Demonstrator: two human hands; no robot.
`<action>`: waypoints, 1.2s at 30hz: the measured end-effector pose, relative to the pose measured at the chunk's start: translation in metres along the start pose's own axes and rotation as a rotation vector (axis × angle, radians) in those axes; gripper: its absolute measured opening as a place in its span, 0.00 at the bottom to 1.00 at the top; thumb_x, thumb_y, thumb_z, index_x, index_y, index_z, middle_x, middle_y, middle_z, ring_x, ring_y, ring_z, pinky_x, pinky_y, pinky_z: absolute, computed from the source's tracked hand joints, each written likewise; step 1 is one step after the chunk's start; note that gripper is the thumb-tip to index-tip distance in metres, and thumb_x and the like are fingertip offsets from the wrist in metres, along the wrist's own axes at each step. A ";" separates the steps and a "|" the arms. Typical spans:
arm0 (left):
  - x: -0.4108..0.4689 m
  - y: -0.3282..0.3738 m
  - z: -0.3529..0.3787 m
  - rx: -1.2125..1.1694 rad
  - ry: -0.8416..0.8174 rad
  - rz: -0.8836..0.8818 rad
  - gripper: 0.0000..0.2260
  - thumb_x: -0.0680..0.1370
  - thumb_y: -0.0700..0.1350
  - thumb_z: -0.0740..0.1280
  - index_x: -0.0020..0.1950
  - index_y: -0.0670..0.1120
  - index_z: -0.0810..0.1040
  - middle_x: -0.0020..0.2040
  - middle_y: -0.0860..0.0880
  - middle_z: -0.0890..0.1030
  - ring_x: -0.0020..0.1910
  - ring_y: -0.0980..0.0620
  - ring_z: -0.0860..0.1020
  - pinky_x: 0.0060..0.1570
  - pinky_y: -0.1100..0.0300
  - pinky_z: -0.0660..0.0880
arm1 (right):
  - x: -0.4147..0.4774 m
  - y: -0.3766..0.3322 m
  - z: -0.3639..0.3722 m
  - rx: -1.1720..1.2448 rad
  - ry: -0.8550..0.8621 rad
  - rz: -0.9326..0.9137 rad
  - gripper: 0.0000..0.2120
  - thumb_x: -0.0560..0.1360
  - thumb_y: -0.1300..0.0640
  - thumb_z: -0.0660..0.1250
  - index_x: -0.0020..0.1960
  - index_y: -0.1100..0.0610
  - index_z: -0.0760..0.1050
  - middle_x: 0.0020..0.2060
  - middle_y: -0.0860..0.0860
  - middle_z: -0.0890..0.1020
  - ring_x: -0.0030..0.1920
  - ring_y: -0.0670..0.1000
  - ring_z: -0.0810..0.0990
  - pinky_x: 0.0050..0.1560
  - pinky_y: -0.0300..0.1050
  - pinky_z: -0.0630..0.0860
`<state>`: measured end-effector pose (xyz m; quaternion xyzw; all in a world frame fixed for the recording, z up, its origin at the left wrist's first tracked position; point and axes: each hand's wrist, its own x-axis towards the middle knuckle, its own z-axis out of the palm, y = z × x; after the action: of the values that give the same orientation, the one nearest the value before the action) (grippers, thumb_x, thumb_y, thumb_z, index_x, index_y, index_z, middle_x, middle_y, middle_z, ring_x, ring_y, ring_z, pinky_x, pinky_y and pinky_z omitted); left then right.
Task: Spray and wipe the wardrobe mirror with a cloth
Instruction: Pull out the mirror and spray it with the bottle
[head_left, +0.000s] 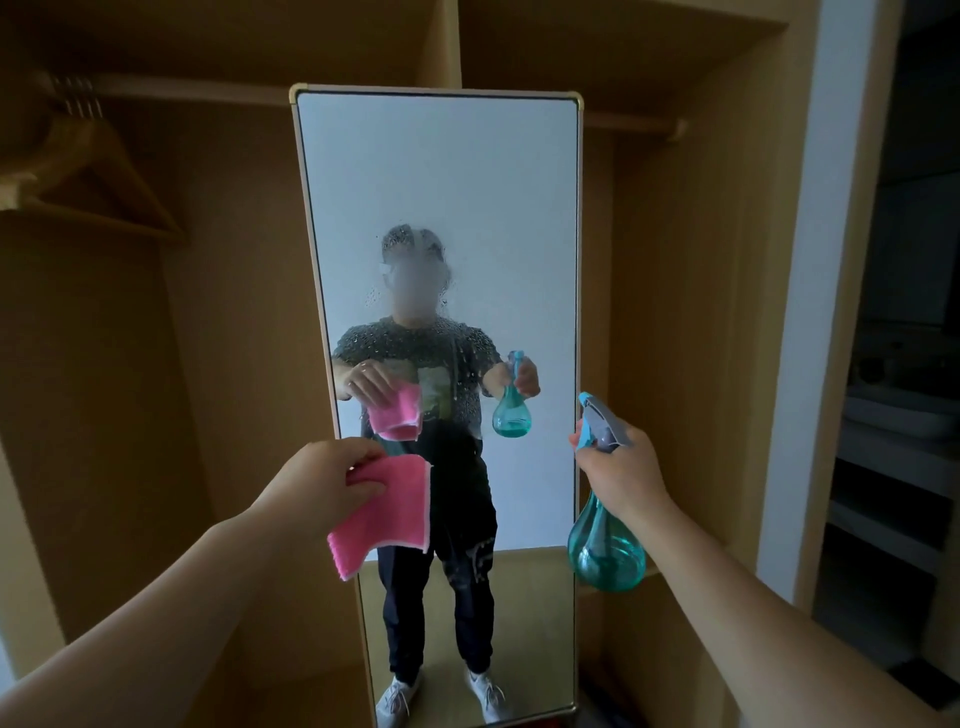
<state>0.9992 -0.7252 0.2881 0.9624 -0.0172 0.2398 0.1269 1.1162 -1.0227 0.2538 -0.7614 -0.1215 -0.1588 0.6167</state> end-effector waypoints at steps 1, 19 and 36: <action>0.000 0.001 0.001 -0.002 -0.007 0.000 0.08 0.74 0.45 0.69 0.49 0.58 0.79 0.39 0.62 0.79 0.39 0.63 0.76 0.35 0.69 0.70 | 0.000 0.003 -0.001 -0.005 0.025 0.002 0.10 0.76 0.59 0.67 0.56 0.51 0.74 0.42 0.51 0.79 0.37 0.50 0.79 0.25 0.31 0.71; -0.013 0.002 0.034 -0.060 -0.083 0.001 0.07 0.75 0.46 0.69 0.49 0.59 0.78 0.40 0.62 0.79 0.39 0.63 0.76 0.36 0.69 0.70 | -0.020 0.060 0.008 -0.080 -0.148 0.114 0.21 0.76 0.59 0.66 0.69 0.50 0.69 0.52 0.47 0.78 0.40 0.50 0.81 0.26 0.28 0.71; -0.030 0.006 0.061 -0.109 -0.126 0.029 0.07 0.76 0.46 0.68 0.53 0.57 0.78 0.42 0.62 0.78 0.40 0.63 0.75 0.37 0.70 0.68 | -0.036 0.084 0.021 -0.095 -0.109 0.145 0.14 0.76 0.60 0.67 0.59 0.49 0.73 0.48 0.49 0.80 0.44 0.49 0.80 0.34 0.37 0.75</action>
<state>1.0005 -0.7477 0.2237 0.9669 -0.0520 0.1791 0.1742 1.1176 -1.0192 0.1598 -0.8042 -0.0920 -0.0778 0.5821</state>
